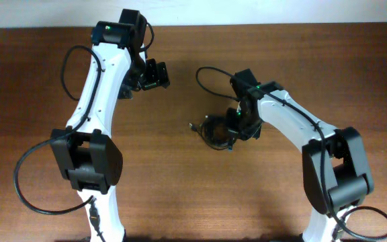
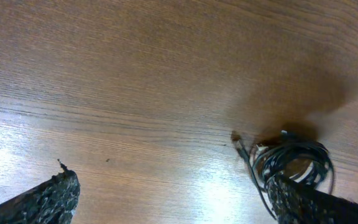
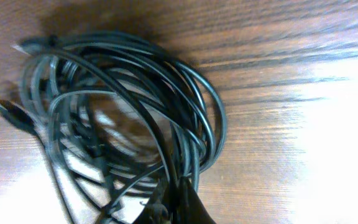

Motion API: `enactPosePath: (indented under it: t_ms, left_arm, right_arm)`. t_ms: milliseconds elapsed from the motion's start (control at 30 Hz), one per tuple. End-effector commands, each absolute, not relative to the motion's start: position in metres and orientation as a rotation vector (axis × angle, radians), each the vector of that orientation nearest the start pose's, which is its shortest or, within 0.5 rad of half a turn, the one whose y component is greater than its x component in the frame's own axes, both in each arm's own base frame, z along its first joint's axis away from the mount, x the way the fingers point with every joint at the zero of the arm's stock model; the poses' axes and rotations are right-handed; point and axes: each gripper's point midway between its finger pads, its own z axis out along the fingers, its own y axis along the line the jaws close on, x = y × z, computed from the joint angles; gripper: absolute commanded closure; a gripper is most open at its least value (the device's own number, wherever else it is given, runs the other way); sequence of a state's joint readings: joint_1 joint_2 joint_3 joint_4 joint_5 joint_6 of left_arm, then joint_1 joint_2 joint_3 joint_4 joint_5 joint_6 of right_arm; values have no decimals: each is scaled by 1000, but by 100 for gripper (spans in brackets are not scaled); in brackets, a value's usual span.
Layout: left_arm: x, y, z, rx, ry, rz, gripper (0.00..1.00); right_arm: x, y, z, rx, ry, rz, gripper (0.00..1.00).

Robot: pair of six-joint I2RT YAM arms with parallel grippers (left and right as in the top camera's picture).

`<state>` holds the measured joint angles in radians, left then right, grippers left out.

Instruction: Untangle cables

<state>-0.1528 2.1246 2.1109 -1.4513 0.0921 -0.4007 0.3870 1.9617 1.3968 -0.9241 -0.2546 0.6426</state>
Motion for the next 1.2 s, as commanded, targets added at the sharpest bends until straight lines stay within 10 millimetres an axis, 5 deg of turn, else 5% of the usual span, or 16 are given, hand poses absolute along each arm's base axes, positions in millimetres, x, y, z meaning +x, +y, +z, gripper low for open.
enactPosePath:
  t_ms: [0,100,300,467,633,867,1033,1167]
  left_arm:
    - [423,-77,153,-387,3029,-165,1]
    - [423,-77,153,-387,3030,-165,1]
    - [423,-77,153,-387,3030,-165,1]
    - [423,-77,153,-387,3030,-165,1]
    - [422,-77,153,-387,3031,-164,1]
    - [422,-77,153,-387,3034,-163,1]
    - [421,-78,153,-383,3034,-164,1]
    - [422,-78,153,-383,3033,-164,1]
  right_arm:
    - [358,189,112,253,2976,479,96]
    - [357,191,158,208,2907,528,96]
    - [344,202,209,87,2815,685,96]
    - [343,204,209,56,2815,705,96]
    - [354,175,183,119,2847,424,96]
    - [343,191,154,113,2976,526,96]
    - [340,205,168,68,2950,662,96]
    - [333,218,219,-106,2816,819,96]
